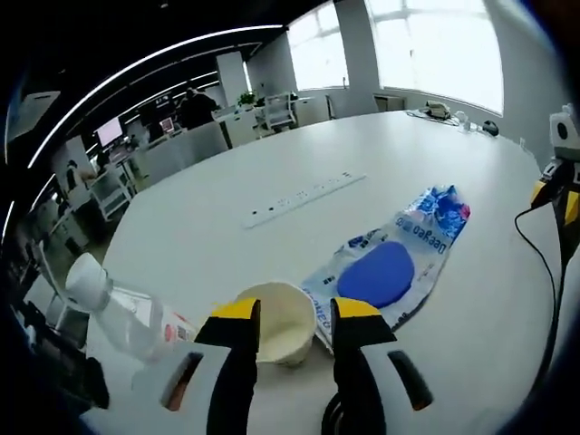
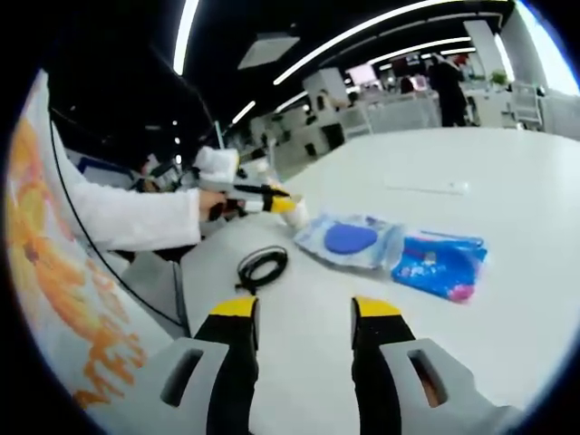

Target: Arrange the tabletop items into an orderly group along one side of the table until the central work area is clear of visible clutter.

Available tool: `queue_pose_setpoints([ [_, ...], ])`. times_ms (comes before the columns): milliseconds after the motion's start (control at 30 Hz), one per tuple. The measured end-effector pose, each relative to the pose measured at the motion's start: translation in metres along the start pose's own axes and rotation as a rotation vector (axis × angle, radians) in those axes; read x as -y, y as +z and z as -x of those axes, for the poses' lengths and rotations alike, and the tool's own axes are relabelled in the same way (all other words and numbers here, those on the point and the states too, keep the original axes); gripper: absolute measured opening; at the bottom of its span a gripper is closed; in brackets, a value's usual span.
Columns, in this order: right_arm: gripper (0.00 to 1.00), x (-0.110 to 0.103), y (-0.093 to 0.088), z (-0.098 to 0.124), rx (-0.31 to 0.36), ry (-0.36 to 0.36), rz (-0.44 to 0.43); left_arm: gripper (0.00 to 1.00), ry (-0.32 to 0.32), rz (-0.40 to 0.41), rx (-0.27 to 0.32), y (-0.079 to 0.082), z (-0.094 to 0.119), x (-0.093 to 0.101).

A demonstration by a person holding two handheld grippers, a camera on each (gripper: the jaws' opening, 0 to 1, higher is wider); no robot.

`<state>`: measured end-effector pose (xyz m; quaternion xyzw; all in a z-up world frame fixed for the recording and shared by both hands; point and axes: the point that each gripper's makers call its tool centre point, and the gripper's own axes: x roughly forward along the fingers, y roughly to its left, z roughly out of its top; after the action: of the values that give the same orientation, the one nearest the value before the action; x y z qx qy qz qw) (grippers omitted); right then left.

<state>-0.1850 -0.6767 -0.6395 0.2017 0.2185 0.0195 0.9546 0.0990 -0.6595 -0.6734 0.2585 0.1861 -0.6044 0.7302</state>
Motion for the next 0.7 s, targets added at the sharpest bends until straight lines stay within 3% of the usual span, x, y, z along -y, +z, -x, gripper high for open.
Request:
queue_pose_setpoints([
  [100, 0.39, -0.001, 0.0, 0.001, 0.005, 0.001, 0.001, 0.42, 0.027, -0.007, 0.017, 0.004, 0.007, -0.001],
  [367, 0.42, -0.005, -0.001, 0.005, 0.008, -0.002, 0.003, 0.54, 0.069, 0.004, 0.057, 0.01, 0.031, 0.004],
  [700, 0.49, -0.009, -0.011, 0.022, 0.011, -0.037, -0.004, 0.55, 0.096, 0.023, 0.063, -0.003, 0.062, 0.018],
])
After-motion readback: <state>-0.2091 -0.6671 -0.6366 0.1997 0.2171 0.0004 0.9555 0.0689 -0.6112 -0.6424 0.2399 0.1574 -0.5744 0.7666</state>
